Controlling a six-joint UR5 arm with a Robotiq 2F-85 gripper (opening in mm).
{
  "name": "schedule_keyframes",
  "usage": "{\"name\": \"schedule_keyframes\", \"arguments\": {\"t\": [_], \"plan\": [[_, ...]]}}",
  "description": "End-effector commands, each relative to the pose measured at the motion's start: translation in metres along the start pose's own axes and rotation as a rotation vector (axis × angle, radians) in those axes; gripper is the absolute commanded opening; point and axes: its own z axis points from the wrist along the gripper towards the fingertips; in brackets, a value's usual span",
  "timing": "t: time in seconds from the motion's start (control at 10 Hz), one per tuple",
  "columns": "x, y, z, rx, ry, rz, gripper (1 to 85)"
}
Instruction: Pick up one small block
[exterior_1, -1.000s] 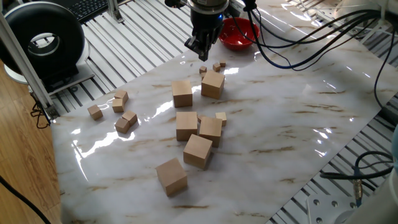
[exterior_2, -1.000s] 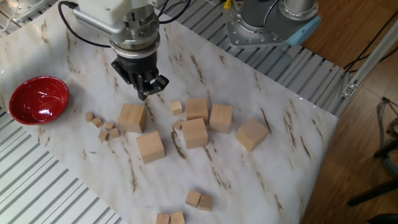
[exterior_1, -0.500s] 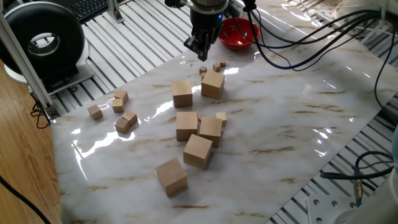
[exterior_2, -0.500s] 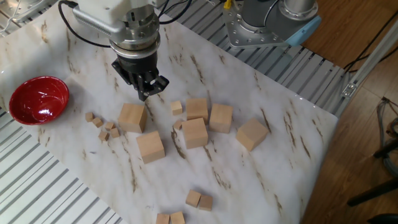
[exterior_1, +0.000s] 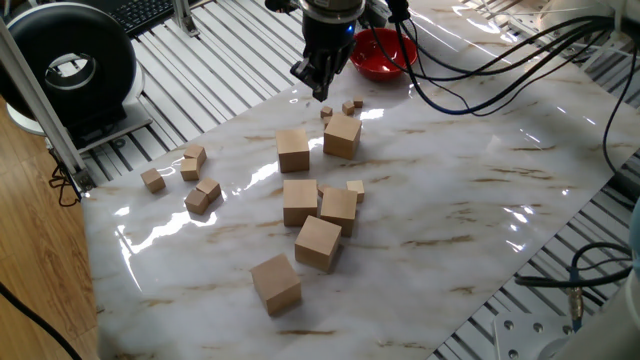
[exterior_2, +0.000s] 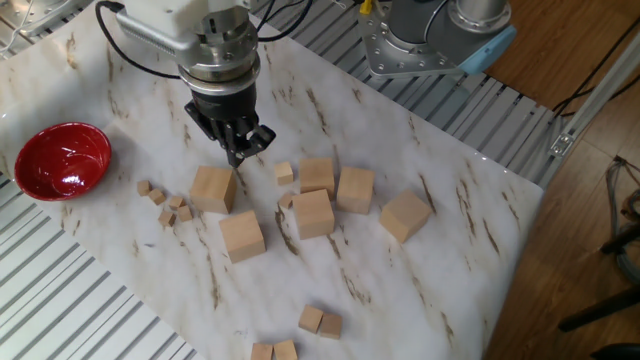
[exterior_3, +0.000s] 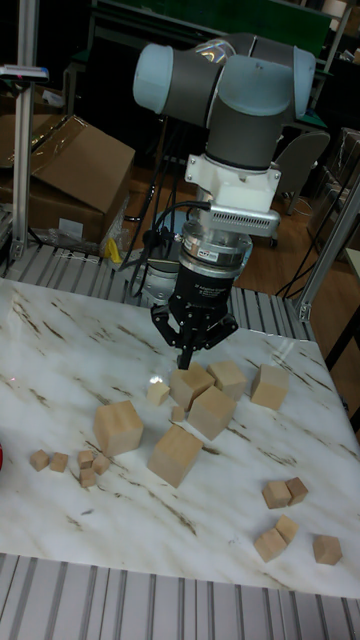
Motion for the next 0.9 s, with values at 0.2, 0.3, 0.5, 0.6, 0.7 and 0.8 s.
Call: {"name": "schedule_keyframes", "arguments": {"t": [0.2, 0.3, 0.5, 0.6, 0.7, 0.8], "plan": [[-0.006, 0.0, -0.001, -0.003, -0.022, -0.036, 1.0], [-0.008, 0.002, 0.002, -0.009, -0.012, -0.045, 1.0], [-0.034, -0.019, 0.012, 0.107, 0.003, -0.166, 1.0], [-0.047, -0.017, 0.015, 0.141, 0.009, -0.206, 1.0], [-0.058, -0.011, 0.019, 0.145, 0.009, -0.234, 1.0], [-0.066, -0.008, 0.023, 0.152, 0.013, -0.259, 1.0]]}}
